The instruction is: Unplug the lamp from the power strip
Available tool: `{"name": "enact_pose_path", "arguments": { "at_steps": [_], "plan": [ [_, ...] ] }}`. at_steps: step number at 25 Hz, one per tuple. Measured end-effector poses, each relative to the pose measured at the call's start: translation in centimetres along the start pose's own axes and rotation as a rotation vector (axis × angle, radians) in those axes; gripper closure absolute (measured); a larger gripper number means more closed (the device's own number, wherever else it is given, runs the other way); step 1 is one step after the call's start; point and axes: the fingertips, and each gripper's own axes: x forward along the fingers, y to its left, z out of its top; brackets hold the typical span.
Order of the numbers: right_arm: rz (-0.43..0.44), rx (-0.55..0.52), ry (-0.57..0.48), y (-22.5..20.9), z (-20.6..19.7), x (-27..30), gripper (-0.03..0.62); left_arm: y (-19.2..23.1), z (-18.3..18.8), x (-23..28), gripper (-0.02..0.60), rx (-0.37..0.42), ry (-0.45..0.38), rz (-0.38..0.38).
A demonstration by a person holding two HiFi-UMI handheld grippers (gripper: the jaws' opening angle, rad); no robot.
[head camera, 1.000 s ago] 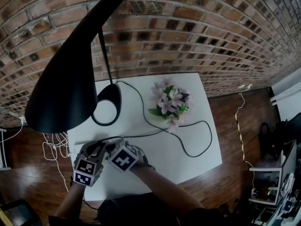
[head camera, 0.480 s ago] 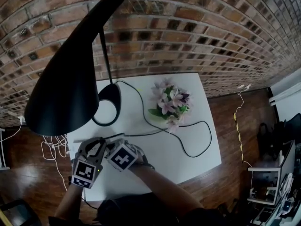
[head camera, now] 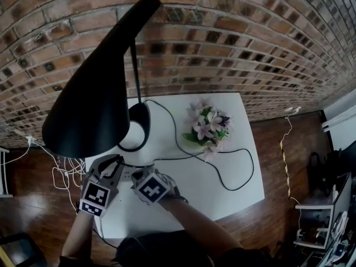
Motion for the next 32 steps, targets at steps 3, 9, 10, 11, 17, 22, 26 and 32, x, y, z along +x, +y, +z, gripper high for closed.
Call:
{"name": "enact_pose_path", "arguments": {
  "at_steps": [3, 9, 10, 11, 17, 22, 26, 32],
  "plan": [
    [0.006, -0.008, 0.004, 0.1, 0.0, 0.0, 0.595, 0.2, 0.2, -0.3, 0.523, 0.001, -0.007, 0.018],
    [-0.004, -0.015, 0.004, 0.2, -0.2, 0.0, 0.595, 1.6, -0.5, -0.1, 0.522, -0.014, 0.020, 0.097],
    [-0.002, -0.014, 0.002, 0.2, -0.2, 0.1, 0.595, 1.7, -0.7, 0.0, 0.522, -0.018, 0.026, 0.100],
    [0.000, -0.013, 0.001, 0.2, -0.2, 0.1, 0.595, 1.8, -0.9, 0.2, 0.522, -0.022, 0.035, 0.103],
    [0.000, -0.010, -0.009, 0.3, -0.1, 0.0, 0.595, 2.2, -2.2, 1.1, 0.522, -0.071, 0.093, 0.103],
    [0.005, -0.022, -0.004, 0.5, 0.0, 0.2, 0.595, 2.1, -2.9, 2.2, 0.522, -0.152, 0.129, 0.084],
    [0.001, -0.013, -0.002, 0.4, -0.1, 0.1, 0.595, 2.2, -4.0, 3.1, 0.522, -0.247, 0.175, 0.056],
    [0.016, -0.002, -0.004, 0.3, -0.1, 0.1, 0.595, 4.1, -7.8, 4.0, 0.522, -0.609, 0.238, 0.044]
  ]
}}
